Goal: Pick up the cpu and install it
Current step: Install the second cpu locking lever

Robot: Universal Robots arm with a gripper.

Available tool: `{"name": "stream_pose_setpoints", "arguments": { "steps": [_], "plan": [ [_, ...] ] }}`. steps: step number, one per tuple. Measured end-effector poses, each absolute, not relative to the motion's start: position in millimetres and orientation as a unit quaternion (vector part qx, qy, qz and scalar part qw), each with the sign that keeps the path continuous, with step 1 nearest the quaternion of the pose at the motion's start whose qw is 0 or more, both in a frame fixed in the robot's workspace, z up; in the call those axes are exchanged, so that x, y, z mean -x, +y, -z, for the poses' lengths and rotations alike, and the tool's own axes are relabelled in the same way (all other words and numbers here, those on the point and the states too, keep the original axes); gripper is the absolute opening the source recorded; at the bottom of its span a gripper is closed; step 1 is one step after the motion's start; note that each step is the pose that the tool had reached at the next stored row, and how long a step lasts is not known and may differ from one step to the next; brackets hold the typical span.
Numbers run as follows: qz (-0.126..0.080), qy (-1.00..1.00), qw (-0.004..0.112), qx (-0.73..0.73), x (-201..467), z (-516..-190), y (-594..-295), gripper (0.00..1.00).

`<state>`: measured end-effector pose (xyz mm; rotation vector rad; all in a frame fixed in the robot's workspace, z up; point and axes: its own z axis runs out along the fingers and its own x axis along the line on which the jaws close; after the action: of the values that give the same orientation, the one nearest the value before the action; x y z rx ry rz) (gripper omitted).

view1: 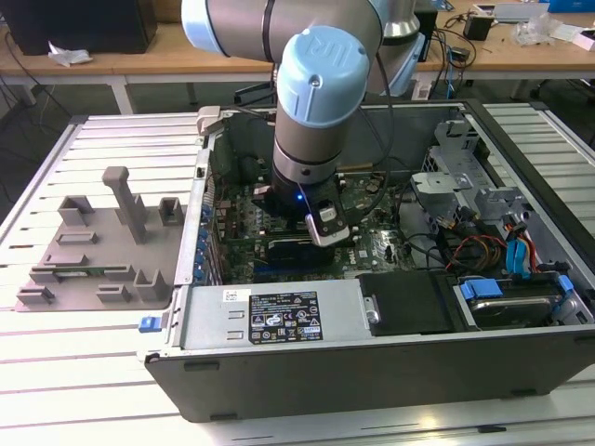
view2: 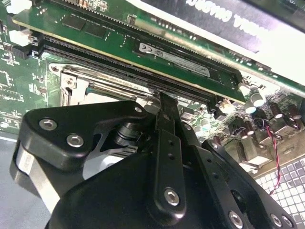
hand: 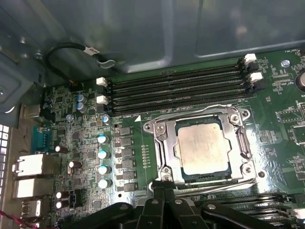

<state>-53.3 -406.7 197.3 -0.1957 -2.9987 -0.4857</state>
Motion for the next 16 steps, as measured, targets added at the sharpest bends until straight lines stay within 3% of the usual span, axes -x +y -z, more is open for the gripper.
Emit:
{"name": "stream_pose_setpoints", "arguments": {
  "steps": [5,16],
  "plan": [
    [0.171,-0.982,0.049,0.064,53.5,-196.2,-406.7,0.11],
    [0.171,-0.982,0.049,0.064,53.4,-194.0,-408.0,0.11]
  ]
}}
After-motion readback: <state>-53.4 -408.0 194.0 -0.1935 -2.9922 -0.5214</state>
